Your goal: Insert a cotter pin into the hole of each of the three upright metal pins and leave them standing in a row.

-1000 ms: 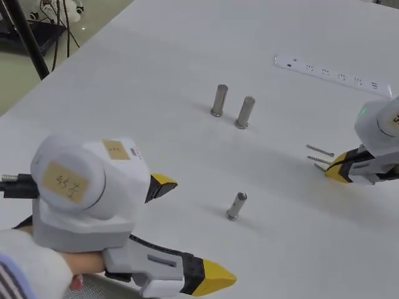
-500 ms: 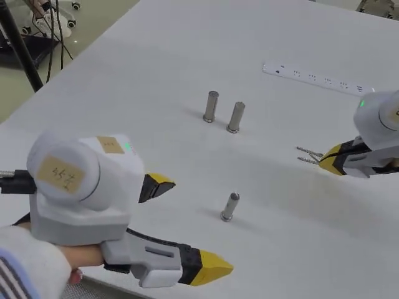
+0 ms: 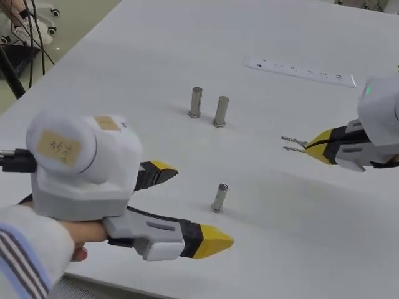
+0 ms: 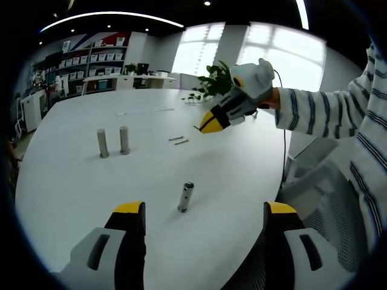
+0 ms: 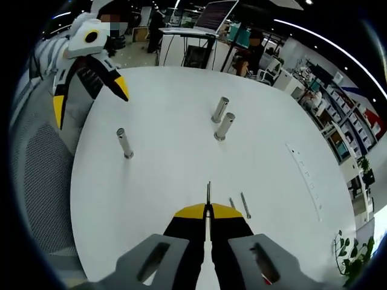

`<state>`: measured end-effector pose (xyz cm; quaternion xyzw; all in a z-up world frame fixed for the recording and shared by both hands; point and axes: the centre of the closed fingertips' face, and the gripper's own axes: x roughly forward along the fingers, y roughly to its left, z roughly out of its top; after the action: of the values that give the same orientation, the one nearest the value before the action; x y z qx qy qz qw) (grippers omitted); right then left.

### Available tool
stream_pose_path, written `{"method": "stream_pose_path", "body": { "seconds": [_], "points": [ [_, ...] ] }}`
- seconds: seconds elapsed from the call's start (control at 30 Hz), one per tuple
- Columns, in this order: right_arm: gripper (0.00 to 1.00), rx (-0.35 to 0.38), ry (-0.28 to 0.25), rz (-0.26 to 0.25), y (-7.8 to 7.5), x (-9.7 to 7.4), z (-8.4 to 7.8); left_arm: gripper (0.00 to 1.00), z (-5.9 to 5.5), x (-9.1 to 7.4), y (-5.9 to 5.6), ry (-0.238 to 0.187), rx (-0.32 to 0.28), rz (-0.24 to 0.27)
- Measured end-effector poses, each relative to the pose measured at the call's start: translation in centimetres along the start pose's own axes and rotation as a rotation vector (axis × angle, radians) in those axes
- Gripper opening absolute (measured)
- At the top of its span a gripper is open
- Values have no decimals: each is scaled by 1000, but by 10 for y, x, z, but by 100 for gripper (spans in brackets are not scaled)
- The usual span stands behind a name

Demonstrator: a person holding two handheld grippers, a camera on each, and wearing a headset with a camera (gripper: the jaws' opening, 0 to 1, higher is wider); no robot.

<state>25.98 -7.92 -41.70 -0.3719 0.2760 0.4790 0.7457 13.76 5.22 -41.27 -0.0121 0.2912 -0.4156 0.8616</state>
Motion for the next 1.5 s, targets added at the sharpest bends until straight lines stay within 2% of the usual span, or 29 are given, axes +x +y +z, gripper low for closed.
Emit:
{"method": "stream_pose_path", "body": {
  "seconds": [0.1, 0.2, 0.27, 0.4, 0.53, 0.67, 0.73, 0.9, 1.0, 1.17, 1.5],
  "points": [
    [0, -9, -29, -17, 7, -6, 8, 76, 2, 3, -3, 0, -2, -14],
    [0, -13, -55, -27, 13, -11, 14, 76, 5, 7, -5, -9, -29, -21],
    [0, -16, -73, -37, 17, -15, 19, 72, 7, 10, -9, -15, -39, -43],
    [0, -27, -105, -49, 28, -22, 27, 67, 17, 15, -16, -40, -56, -80],
    [0, -16, -142, -38, 35, -26, 35, 63, 27, 20, -19, -59, -73, -104],
    [0, -40, -173, -39, 50, -34, 45, 57, 40, 23, -20, -87, -101, -136],
    [0, -53, -186, -50, 51, -34, 47, 55, 46, 24, -20, -101, -112, -150],
    [0, -112, -195, -41, 66, -34, 51, 50, 55, 26, -23, -103, -123, -191],
    [0, -140, -196, -34, 74, -34, 54, 42, 60, 27, -25, -103, -133, -215],
    [0, -192, -201, -21, 90, -36, 62, 32, 62, 29, -31, -101, -188, -256],
    [0, -250, -204, -10, 105, -34, 68, 11, 55, 34, -43, -74, -227, -290]
  ]
}}
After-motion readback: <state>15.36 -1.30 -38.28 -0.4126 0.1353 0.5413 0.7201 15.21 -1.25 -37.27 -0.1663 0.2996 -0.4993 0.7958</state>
